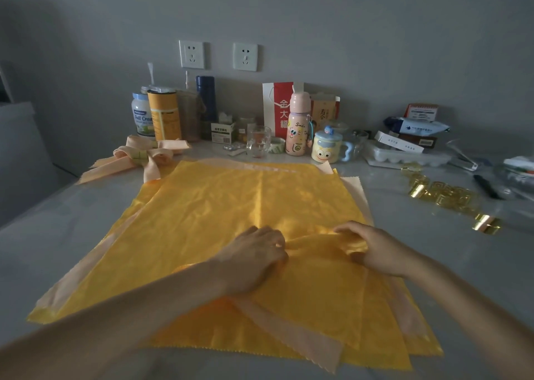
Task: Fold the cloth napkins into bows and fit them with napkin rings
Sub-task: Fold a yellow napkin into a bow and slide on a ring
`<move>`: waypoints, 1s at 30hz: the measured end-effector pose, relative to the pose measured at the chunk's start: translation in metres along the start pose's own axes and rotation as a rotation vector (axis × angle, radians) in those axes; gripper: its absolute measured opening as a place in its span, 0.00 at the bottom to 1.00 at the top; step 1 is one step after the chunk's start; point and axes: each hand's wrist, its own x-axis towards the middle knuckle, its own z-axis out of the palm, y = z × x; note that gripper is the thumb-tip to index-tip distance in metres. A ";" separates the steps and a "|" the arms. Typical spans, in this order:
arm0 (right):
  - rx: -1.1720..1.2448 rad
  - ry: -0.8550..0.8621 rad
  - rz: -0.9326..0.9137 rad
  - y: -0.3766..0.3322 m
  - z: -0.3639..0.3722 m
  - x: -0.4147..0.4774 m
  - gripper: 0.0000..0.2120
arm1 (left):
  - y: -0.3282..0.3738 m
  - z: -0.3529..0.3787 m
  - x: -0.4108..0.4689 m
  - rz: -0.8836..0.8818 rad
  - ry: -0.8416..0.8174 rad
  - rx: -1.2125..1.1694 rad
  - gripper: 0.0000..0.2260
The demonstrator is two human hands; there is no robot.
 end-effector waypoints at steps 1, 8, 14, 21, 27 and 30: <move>0.036 0.023 -0.004 0.002 0.000 0.001 0.21 | 0.008 -0.001 -0.001 -0.012 -0.063 -0.033 0.15; 0.049 0.182 0.023 0.005 0.007 0.007 0.10 | 0.024 -0.008 -0.010 -0.138 -0.450 -0.047 0.40; 0.038 0.211 0.040 -0.002 0.001 0.010 0.04 | 0.033 -0.004 -0.005 -0.002 -0.409 0.208 0.27; 0.056 0.248 0.080 -0.002 0.001 0.008 0.04 | 0.059 -0.002 -0.017 0.045 -0.421 0.127 0.32; 0.062 0.233 0.094 -0.002 -0.002 0.004 0.03 | 0.065 -0.004 -0.018 -0.036 -0.409 0.073 0.24; 0.064 0.234 0.091 -0.003 -0.003 0.002 0.04 | 0.066 -0.004 -0.016 -0.143 -0.403 -0.115 0.20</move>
